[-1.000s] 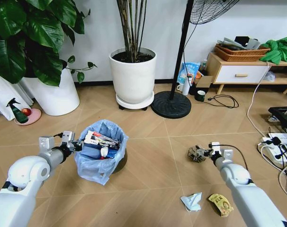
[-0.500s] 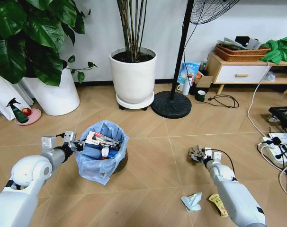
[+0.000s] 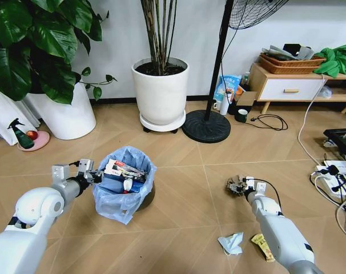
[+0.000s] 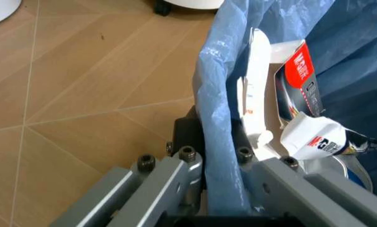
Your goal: Pick up the trash bin and place the garbage on the floor into it.
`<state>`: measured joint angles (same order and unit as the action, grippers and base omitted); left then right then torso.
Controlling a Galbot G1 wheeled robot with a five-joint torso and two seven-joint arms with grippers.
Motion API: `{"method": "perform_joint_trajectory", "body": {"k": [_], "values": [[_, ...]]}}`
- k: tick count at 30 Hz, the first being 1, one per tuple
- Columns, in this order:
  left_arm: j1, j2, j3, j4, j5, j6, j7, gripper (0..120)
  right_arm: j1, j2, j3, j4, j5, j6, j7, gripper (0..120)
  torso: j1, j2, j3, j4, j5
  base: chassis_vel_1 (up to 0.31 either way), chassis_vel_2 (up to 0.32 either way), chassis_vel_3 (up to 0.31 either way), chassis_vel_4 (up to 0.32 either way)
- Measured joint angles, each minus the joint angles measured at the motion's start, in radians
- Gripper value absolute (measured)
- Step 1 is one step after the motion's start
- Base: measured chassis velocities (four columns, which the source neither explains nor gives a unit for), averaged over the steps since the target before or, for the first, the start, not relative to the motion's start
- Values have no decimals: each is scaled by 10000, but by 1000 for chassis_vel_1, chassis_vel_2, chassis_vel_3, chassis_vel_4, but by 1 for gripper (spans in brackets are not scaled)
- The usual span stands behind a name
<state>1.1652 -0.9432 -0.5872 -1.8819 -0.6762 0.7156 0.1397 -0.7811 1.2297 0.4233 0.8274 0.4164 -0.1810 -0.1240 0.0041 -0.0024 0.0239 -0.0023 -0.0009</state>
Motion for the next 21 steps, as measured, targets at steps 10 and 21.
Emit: {"method": "perform_joint_trajectory", "body": {"k": [10,21], "values": [[-37,-21,7,-3,2,-9,-8,0,405,166,-34,-470,-25,119,-33,64,0,0,0,1,2,0,0,0,0],[-100,-31,10,-6,-5,-10,-29,0,524,213,-24,-813,-55,145,-28,22,-1,0,0,1,0,0,0,0,0]]}}
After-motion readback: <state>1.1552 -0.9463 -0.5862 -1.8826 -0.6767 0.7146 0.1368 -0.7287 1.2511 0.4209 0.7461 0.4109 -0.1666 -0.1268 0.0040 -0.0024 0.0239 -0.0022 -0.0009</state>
